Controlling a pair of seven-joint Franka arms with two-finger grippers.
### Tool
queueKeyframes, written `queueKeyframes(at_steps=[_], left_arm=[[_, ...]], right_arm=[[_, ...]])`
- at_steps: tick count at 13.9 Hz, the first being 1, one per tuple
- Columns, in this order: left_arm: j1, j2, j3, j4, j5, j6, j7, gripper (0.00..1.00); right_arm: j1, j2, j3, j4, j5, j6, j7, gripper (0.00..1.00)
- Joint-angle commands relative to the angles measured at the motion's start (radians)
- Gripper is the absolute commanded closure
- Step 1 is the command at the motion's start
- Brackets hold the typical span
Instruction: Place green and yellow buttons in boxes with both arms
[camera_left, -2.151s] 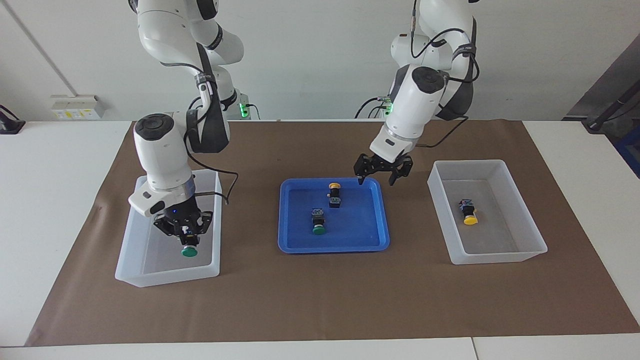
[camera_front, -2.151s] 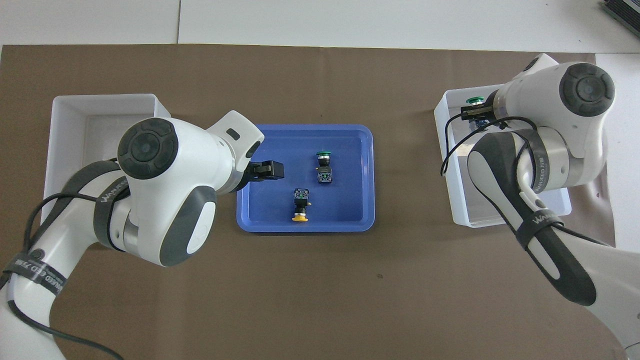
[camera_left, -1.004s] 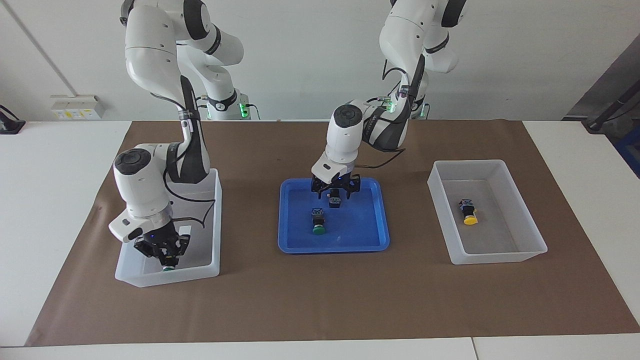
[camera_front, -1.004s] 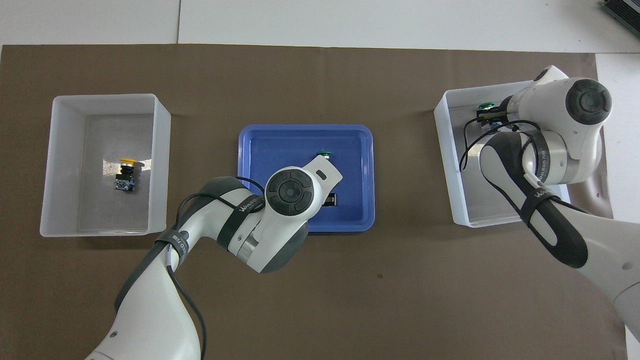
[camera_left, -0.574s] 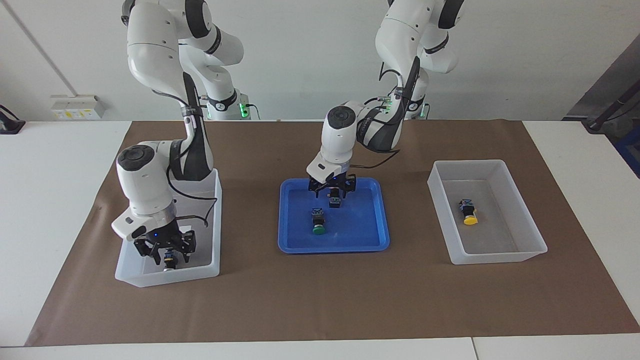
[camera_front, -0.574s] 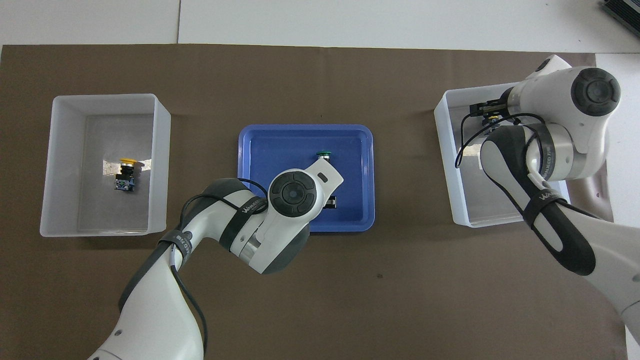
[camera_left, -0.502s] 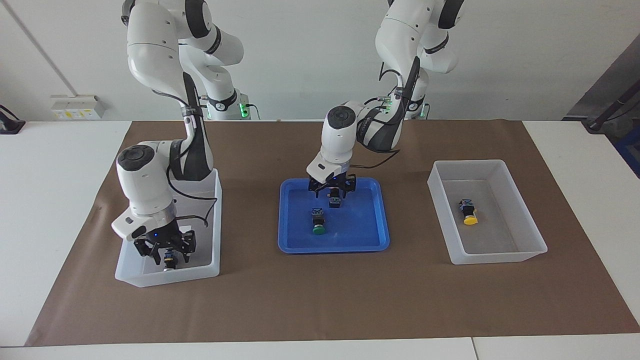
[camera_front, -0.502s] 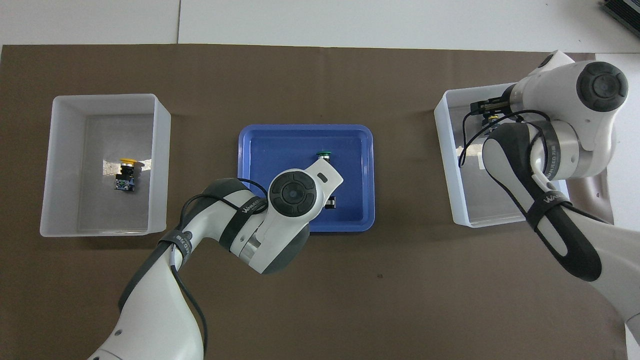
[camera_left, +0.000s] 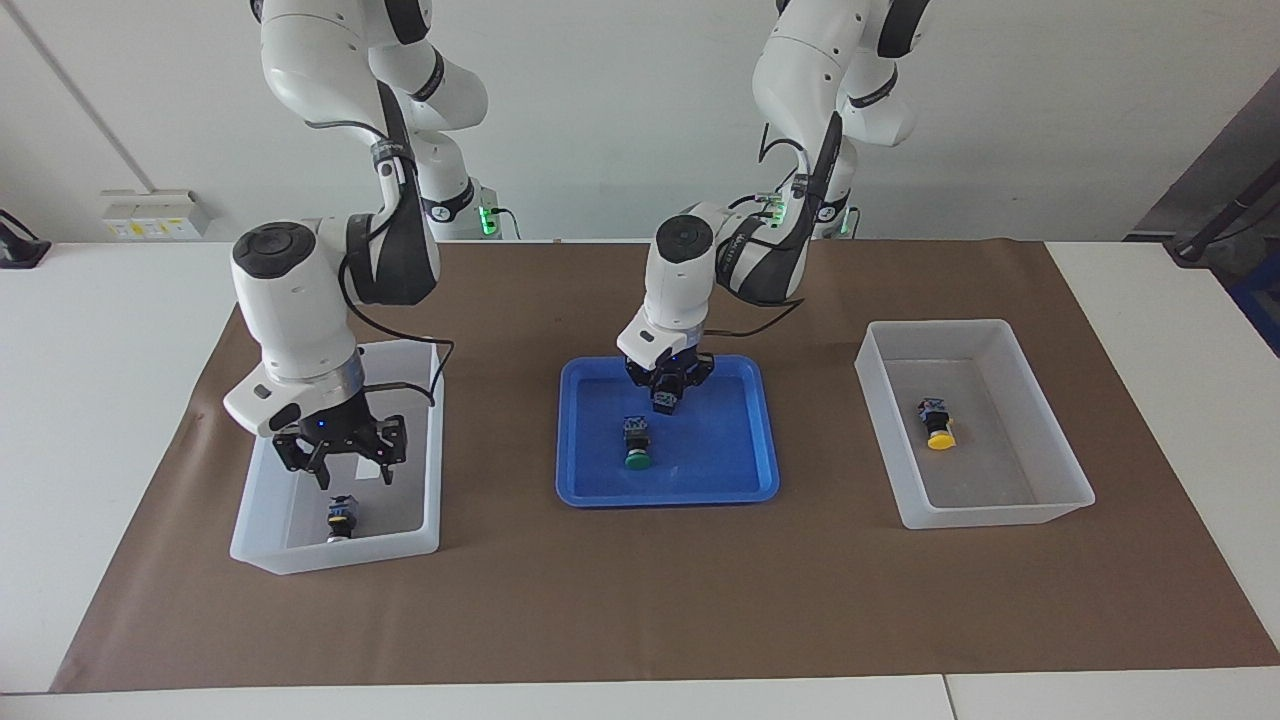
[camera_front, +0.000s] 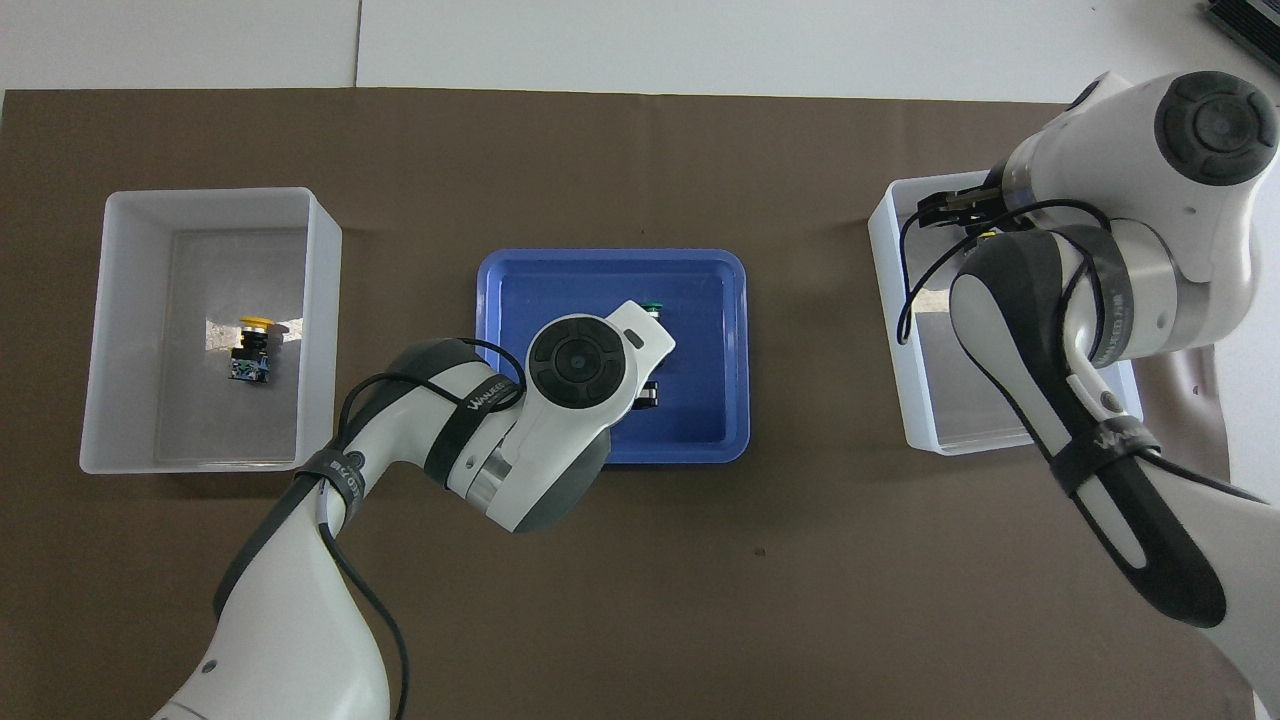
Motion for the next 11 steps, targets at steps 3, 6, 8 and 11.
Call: queueKeyframes(at_steps=[3, 6, 8, 11], left_arm=[[0.173, -0.193, -0.004, 0.024, -0.032, -0.196, 0.054, 1.00], [0.293, -0.199, -0.001, 0.157, -0.078, -0.386, 0.152, 1.00], [0.417, -0.213, -0.003, 0.184, -0.115, -0.451, 0.291, 1.00], [0.563, -0.231, 0.002, 0.178, -0.119, -0.485, 0.499, 1.00]], right_arm=[[0.075, 0.021, 0.012, 0.021, 0.004, 0.022, 0.180, 0.21], [0.124, 0.049, 0.015, 0.019, 0.005, 0.096, 0.225, 0.27], [0.187, 0.057, 0.015, 0.013, 0.005, 0.101, 0.327, 0.28], [0.252, 0.075, 0.015, 0.004, 0.005, 0.133, 0.430, 0.29]])
